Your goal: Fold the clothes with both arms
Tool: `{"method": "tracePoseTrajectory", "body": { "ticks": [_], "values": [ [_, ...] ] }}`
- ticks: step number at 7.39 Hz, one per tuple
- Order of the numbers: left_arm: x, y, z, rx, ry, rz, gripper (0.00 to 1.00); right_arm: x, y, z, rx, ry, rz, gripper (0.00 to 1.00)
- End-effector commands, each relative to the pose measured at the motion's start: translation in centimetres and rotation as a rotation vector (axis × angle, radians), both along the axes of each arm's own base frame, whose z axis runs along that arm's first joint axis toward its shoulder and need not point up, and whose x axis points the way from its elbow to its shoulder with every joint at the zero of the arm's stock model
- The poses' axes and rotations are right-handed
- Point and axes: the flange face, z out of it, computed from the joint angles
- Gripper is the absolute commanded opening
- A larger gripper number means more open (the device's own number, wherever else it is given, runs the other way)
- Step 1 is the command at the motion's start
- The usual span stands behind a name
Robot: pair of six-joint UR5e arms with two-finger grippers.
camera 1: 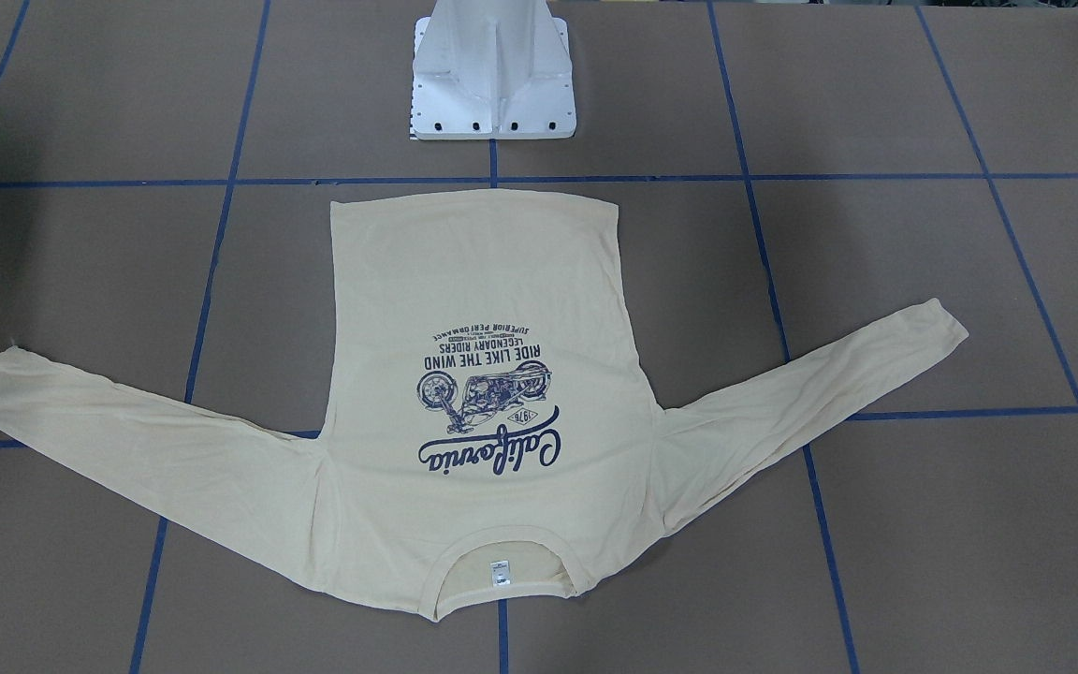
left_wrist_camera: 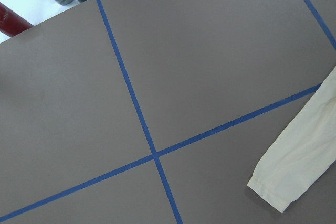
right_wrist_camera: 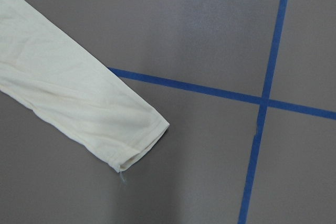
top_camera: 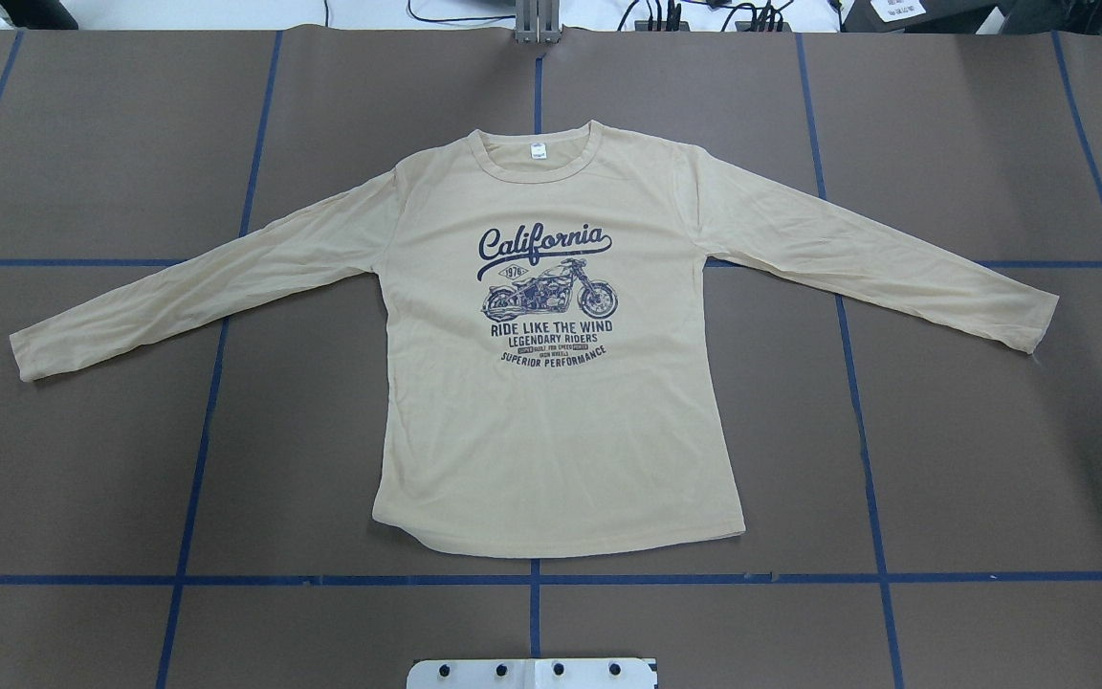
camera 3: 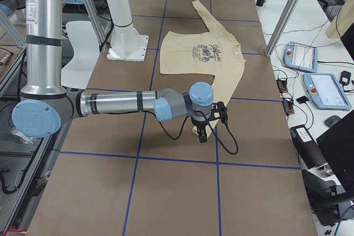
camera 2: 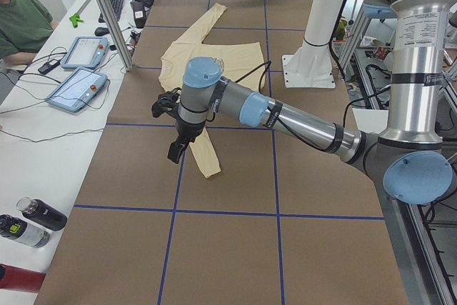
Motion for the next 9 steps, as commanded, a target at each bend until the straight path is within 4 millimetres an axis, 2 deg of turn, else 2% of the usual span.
{"method": "tracePoseTrajectory", "body": {
  "ticks": [1, 2, 3, 6, 9],
  "values": [
    [0.0, 0.0, 0.0, 0.001, 0.001, 0.000, 1.00, -4.5, -1.8, 4.3, 0.014, -0.061, 0.061, 0.97],
    [0.0, 0.0, 0.0, 0.001, 0.004, 0.001, 1.00, -6.7, -2.6, 4.8, 0.015, -0.069, 0.070, 0.88],
    [0.0, 0.0, 0.0, -0.001, 0.004, 0.001, 1.00, -8.8, -2.8, 4.8, 0.028, -0.031, 0.086, 0.85],
    [0.0, 0.0, 0.0, -0.002, 0.004, 0.001, 1.00, -11.6, -2.4, 5.3, 0.039, 0.007, 0.060, 0.83],
    [0.0, -0.1, 0.4, -0.010, 0.005, 0.002, 1.00, -13.5, -2.0, 5.5, 0.050, 0.033, 0.038, 0.81]
  ]
}}
